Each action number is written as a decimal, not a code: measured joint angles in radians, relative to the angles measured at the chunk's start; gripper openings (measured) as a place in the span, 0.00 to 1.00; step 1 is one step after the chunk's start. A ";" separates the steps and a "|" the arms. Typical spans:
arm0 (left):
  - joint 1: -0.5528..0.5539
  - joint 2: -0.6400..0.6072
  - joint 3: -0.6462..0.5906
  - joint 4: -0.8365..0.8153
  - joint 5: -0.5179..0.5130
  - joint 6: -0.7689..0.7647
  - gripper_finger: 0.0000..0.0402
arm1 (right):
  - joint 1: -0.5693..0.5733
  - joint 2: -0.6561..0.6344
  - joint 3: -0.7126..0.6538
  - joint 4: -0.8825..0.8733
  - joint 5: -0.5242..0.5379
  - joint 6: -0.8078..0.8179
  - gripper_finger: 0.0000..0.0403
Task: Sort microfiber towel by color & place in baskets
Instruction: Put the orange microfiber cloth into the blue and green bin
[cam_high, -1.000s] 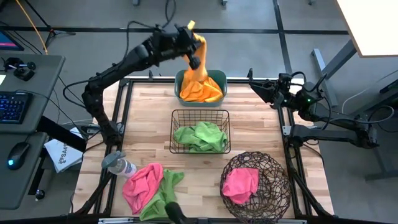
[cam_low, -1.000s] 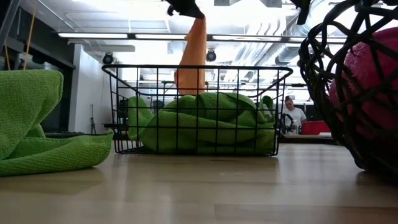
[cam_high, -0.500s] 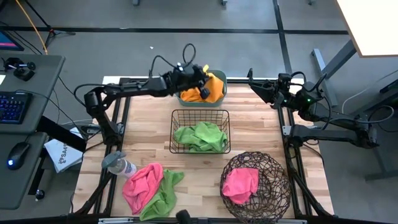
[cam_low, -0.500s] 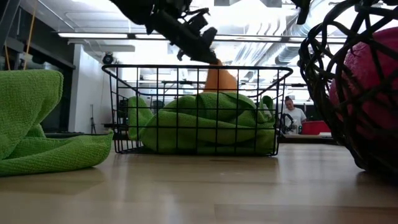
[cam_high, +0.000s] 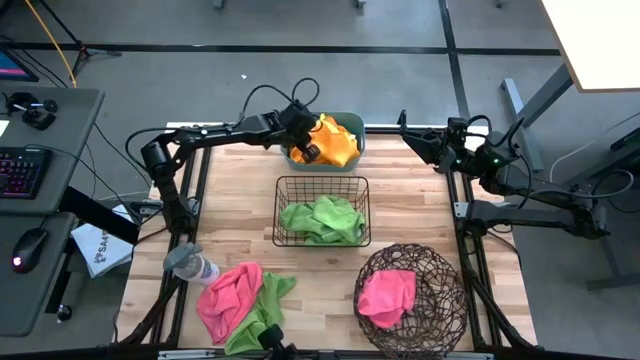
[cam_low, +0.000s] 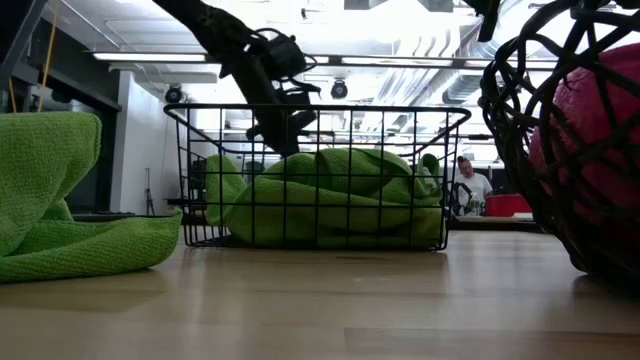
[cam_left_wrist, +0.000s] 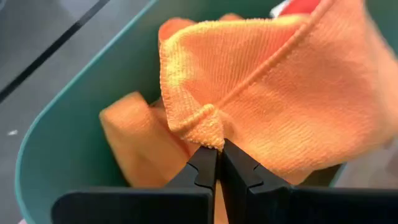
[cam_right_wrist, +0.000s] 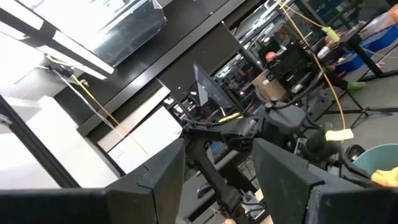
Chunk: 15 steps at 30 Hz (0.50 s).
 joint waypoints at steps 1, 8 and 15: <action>-0.001 0.002 0.000 -0.005 -0.012 0.000 0.00 | 0.000 0.000 0.000 -0.001 0.003 0.000 0.46; 0.005 0.003 0.057 -0.123 0.009 -0.023 0.15 | 0.000 0.000 0.000 -0.007 0.007 0.000 0.46; 0.006 0.002 0.260 -0.398 0.018 -0.024 0.44 | 0.000 0.000 0.000 -0.018 0.006 -0.008 0.46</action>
